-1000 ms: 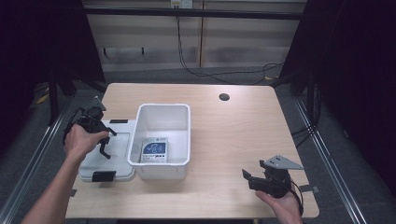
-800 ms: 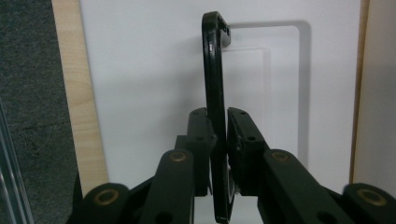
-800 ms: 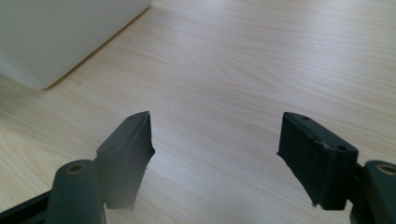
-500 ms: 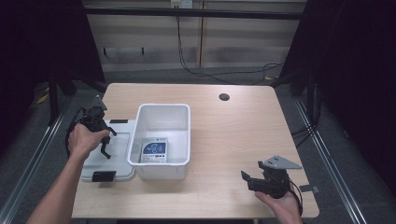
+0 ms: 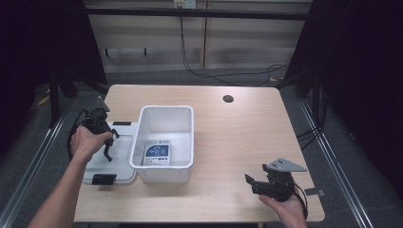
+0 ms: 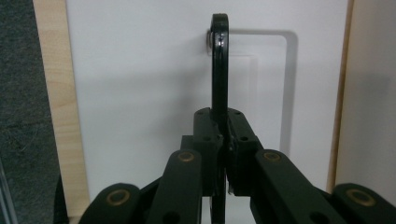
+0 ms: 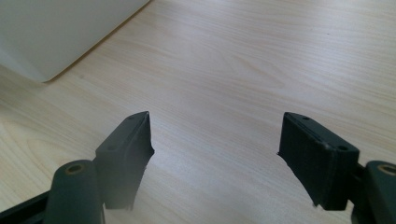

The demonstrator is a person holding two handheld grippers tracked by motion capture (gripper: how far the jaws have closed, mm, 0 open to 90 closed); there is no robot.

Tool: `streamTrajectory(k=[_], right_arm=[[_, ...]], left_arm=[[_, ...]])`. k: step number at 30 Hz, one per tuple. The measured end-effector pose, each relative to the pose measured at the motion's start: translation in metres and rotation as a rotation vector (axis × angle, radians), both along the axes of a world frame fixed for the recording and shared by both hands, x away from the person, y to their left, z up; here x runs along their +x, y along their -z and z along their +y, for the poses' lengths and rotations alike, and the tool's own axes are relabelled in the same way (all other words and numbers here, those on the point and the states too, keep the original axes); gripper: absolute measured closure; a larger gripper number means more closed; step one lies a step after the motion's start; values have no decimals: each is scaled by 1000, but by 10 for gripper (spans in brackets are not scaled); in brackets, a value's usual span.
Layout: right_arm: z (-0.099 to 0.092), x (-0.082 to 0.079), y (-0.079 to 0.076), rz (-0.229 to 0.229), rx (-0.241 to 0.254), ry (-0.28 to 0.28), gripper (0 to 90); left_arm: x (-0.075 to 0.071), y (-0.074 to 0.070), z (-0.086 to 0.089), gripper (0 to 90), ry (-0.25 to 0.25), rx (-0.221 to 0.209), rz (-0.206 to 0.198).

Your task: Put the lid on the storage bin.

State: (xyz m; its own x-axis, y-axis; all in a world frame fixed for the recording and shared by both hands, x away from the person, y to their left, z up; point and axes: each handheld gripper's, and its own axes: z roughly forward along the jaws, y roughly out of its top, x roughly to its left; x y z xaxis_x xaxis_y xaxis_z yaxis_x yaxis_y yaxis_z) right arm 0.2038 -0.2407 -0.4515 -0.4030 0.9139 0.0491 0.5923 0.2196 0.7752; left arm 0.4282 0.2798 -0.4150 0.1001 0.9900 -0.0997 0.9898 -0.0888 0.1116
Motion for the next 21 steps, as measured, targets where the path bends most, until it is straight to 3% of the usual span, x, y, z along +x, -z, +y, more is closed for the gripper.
streamTrajectory(k=[9, 21], right_arm=[[0, 0, 0, 0, -3, -1, 249], [0, 0, 0, 1, -3, 0, 248]], left_arm=[[-1, -5, 2, 848, -1, 5, 1], [-4, -28, 7, 848, 35, 7, 8]])
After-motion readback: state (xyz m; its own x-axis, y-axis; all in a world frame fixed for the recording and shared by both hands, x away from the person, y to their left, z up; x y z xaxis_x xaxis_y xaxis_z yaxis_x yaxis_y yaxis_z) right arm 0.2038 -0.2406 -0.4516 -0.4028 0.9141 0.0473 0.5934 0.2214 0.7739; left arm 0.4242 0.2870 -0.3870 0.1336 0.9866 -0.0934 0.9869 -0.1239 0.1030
